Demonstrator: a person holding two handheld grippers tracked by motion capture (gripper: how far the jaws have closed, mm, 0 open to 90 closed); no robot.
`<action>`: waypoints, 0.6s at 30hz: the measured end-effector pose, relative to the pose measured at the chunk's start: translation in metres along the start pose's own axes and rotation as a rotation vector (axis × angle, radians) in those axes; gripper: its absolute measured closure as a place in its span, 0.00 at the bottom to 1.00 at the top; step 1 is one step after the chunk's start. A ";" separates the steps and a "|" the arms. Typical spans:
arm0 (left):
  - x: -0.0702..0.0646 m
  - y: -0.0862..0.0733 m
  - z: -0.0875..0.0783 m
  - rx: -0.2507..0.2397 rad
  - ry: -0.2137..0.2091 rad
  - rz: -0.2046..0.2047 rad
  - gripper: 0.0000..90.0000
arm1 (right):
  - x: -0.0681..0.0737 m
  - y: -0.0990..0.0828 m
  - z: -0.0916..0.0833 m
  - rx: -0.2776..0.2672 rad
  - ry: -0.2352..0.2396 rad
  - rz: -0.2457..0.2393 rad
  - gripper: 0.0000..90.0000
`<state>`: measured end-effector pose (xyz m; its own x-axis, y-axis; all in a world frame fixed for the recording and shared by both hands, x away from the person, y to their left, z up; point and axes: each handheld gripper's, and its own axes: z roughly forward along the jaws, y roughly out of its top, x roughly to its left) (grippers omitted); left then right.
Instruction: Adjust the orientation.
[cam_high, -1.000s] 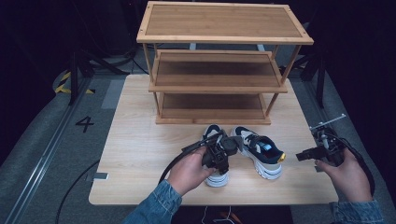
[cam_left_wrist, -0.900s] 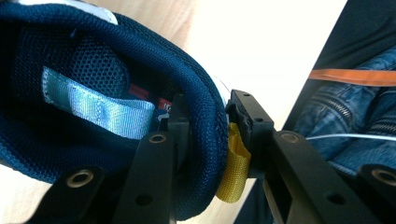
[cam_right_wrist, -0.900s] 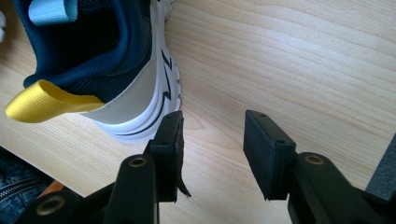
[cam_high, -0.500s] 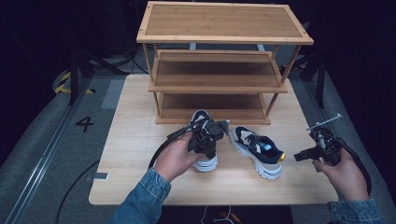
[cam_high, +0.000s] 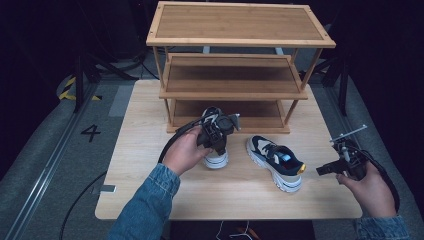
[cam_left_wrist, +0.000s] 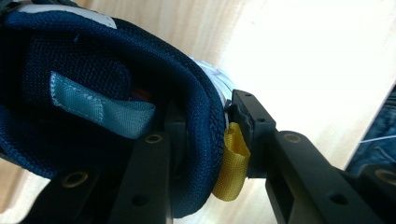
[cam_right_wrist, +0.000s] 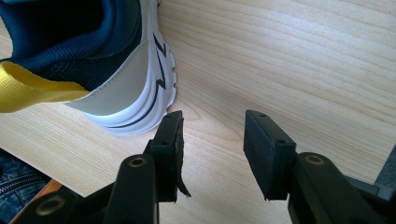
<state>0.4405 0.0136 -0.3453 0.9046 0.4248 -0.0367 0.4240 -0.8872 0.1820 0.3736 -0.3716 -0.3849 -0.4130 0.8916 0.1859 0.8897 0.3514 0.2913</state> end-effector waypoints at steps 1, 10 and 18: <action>0.002 0.000 0.000 -0.006 -0.001 -0.002 0.78 | -0.001 0.000 0.000 0.000 -0.001 0.000 0.65; 0.022 0.009 0.007 0.002 0.022 0.019 0.77 | -0.001 0.000 0.002 0.003 0.000 0.001 0.64; 0.034 0.015 0.021 0.010 0.044 0.042 0.77 | 0.000 0.000 0.002 0.004 0.001 0.001 0.64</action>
<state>0.4782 0.0112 -0.3644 0.9188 0.3944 0.0137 0.3863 -0.9060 0.1728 0.3743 -0.3713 -0.3863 -0.4121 0.8916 0.1875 0.8909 0.3513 0.2878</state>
